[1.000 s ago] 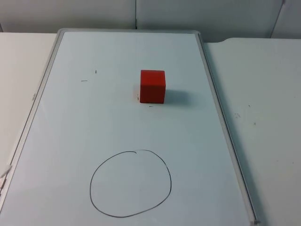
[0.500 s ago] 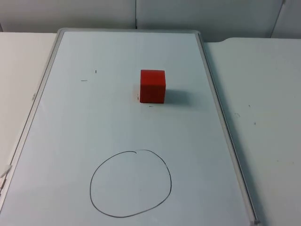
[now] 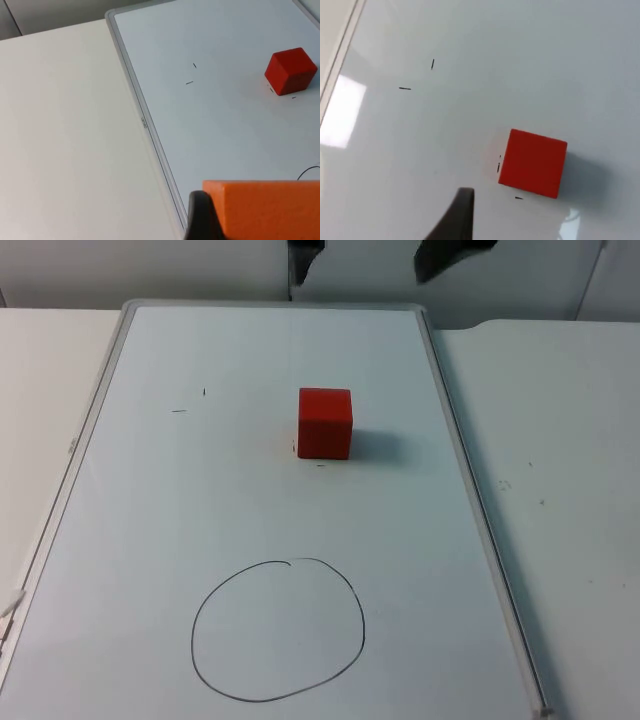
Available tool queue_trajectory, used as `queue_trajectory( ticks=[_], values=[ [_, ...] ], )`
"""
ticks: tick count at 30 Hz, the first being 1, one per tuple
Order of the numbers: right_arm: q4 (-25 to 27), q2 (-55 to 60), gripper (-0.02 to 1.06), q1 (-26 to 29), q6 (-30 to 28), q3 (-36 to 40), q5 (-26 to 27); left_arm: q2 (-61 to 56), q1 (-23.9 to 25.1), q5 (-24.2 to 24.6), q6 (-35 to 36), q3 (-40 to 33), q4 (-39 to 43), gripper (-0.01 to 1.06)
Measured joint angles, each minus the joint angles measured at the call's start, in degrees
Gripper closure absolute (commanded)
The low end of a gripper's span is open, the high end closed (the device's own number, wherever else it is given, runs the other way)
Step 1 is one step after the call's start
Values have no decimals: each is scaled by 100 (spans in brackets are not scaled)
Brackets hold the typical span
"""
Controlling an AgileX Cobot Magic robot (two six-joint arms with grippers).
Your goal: Pick up one cube with the left hand and another cube with the right hand. First place the cube in the right hand at the target position, then stack the cube in the left hand on top.
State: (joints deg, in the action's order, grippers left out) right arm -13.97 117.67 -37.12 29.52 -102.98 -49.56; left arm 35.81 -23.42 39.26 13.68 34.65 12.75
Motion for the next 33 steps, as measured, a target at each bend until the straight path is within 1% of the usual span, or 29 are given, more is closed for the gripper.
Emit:
queue_trajectory(
  ticks=[2,10,14,16,21,27,33],
  values=[
    [-25,287,11,0,203,-86,-11,0,0,0,0,0,0,93],
    [-37,1040,11,0,591,-409,-19,0,0,-48,0,0,0,93],
    [-46,1332,11,0,672,-645,-44,0,0,-60,0,0,0,93],
    [-73,1567,11,0,706,-887,-133,0,0,-60,0,0,-11,93],
    [-86,1917,11,0,753,-1195,-253,0,0,-70,0,0,-11,93],
    [-86,2163,15,0,779,-1266,-274,0,0,-70,0,0,-11,93],
    [-72,2304,23,103,874,-1266,-243,0,0,-70,0,0,-11,93]
  ],
)
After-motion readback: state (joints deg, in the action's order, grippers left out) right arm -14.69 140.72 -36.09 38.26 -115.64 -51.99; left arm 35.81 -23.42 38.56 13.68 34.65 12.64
